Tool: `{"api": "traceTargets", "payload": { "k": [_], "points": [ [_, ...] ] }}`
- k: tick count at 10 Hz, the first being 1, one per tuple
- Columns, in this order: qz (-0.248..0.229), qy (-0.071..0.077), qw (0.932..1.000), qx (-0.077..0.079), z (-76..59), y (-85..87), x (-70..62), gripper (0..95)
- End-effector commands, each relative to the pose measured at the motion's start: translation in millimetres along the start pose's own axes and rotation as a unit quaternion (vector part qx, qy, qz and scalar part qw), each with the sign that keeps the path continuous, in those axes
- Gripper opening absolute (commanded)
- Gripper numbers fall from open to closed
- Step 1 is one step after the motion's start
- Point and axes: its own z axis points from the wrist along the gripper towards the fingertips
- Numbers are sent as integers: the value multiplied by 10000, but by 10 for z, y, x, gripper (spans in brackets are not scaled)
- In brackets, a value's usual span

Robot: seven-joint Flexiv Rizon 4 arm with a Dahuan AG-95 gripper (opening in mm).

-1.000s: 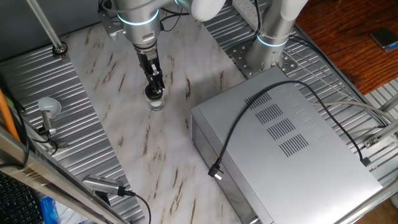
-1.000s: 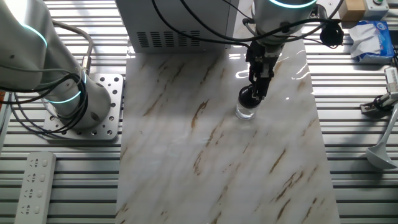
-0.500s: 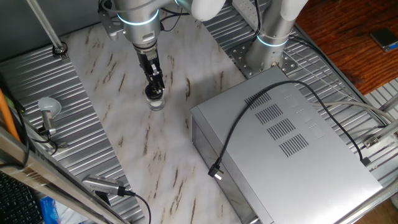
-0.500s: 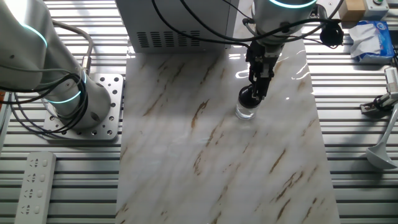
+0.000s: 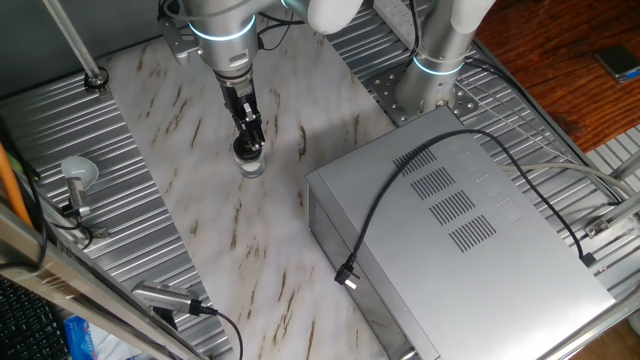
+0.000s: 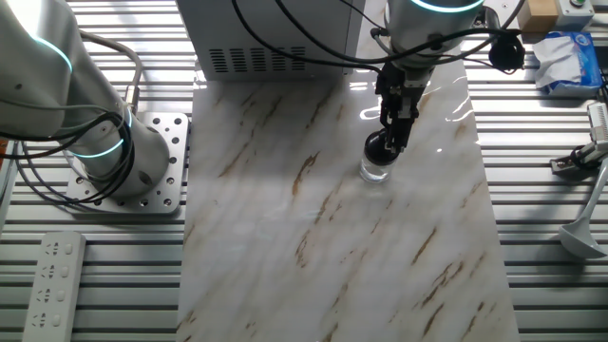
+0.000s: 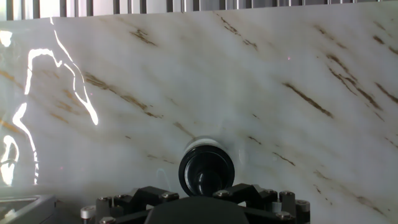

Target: Unscrew the lid from the jar

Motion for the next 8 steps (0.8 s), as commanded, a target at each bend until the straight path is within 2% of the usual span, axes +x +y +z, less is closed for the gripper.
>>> {"api": "traceTargets", "payload": {
  "k": [1,2,8],
  "points": [
    [0,1,10000,0,0,0,1,950],
    [-2421,293,9694,-282,-2,4,-2,0],
    [-2442,355,9688,-230,-10,5,-3,0]
  ]
}}
